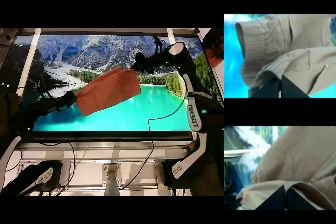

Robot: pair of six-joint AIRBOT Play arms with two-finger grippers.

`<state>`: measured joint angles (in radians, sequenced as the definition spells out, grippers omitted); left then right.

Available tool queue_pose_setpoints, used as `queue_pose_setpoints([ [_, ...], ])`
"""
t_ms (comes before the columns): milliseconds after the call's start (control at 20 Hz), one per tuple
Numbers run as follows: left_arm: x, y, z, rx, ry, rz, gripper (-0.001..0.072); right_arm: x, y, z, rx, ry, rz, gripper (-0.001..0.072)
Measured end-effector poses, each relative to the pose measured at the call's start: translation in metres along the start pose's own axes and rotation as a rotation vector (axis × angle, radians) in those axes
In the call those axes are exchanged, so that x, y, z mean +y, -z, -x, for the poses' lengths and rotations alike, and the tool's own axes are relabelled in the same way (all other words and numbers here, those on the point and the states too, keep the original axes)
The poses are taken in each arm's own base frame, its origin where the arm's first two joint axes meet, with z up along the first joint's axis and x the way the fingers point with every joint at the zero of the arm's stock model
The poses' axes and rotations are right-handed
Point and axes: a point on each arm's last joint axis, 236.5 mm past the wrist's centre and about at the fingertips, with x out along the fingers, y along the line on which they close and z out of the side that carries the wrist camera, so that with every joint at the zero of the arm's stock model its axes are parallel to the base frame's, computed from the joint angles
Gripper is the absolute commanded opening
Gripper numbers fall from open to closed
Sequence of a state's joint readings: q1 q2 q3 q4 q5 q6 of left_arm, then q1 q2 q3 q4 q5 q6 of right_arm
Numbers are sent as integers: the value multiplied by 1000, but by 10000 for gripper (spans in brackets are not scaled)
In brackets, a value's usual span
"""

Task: Fold the clothes and pants, and hang the long-sleeved shirts on hangers.

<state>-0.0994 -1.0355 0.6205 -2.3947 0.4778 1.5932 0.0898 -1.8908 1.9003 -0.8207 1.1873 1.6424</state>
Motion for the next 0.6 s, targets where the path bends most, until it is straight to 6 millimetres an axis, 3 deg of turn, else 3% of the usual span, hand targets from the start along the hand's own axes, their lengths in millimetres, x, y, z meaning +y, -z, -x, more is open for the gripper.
queue_pose_setpoints([
  [400,6,-19,-16,-103,-23,42,15,-2,-30,-61,-80,-36,-56,15],
  [450,5,-25,-18,-138,-21,51,148,-3,-36,-68,-107,-39,-79,17],
  [500,5,-31,-18,-169,-21,64,402,-5,-42,-73,-135,-43,-102,61],
  [550,5,-38,-19,-204,-19,83,569,-7,-48,-76,-160,-45,-119,123],
  [600,5,-44,-19,-229,-18,96,587,-9,-53,-78,-182,-47,-134,193],
])
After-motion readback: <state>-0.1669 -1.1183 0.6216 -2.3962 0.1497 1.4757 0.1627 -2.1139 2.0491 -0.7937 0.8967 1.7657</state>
